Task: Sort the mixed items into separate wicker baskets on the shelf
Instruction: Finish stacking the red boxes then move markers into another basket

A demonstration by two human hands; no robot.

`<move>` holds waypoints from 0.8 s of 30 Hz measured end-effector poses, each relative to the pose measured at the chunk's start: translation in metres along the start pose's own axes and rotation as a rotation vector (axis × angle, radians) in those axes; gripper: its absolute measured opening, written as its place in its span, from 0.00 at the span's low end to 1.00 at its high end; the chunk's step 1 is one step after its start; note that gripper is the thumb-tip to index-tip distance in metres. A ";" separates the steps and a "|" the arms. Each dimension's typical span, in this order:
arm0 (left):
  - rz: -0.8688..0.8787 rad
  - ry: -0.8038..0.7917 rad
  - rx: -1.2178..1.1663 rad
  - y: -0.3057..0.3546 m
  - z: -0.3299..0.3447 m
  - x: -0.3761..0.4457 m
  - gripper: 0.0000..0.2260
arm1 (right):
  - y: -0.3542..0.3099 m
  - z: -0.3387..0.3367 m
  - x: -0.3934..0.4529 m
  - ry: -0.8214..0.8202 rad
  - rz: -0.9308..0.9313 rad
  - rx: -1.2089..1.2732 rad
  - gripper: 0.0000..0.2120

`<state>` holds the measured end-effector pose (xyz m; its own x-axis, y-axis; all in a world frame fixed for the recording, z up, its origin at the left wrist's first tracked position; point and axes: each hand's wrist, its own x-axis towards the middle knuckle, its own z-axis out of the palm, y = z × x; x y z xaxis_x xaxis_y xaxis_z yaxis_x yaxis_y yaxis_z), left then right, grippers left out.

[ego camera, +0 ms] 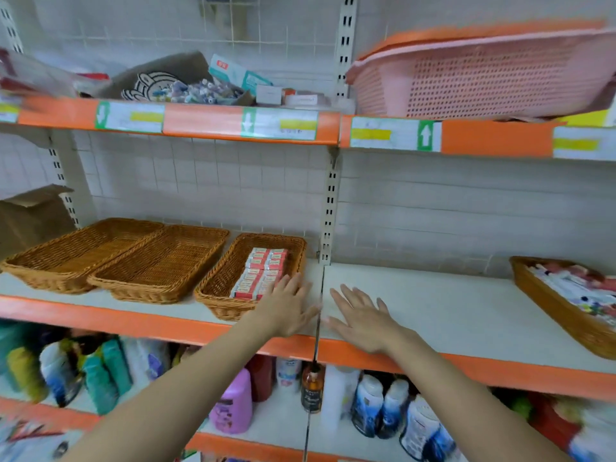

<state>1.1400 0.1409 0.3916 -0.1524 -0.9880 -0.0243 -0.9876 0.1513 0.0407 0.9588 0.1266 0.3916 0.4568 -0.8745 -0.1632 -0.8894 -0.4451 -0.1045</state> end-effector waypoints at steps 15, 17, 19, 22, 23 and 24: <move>0.222 -0.011 0.107 0.088 0.001 0.061 0.29 | 0.089 -0.005 -0.026 0.051 0.218 -0.027 0.33; 0.250 -0.025 0.111 0.101 0.003 0.071 0.30 | 0.103 -0.003 -0.030 0.047 0.246 -0.016 0.33; 0.273 -0.034 0.110 0.117 0.005 0.079 0.30 | 0.119 0.000 -0.034 0.044 0.272 -0.013 0.33; 0.305 -0.041 0.112 0.146 0.007 0.092 0.30 | 0.149 0.001 -0.043 0.046 0.309 -0.022 0.33; 0.313 -0.043 0.114 0.157 0.008 0.097 0.30 | 0.160 0.001 -0.047 0.049 0.317 -0.024 0.33; 0.319 -0.044 0.115 0.169 0.008 0.101 0.30 | 0.171 0.002 -0.051 0.055 0.323 -0.025 0.33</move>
<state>0.9575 0.0667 0.3877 -0.4529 -0.8887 -0.0712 -0.8874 0.4570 -0.0598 0.7828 0.0956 0.3805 0.1502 -0.9800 -0.1308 -0.9886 -0.1474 -0.0314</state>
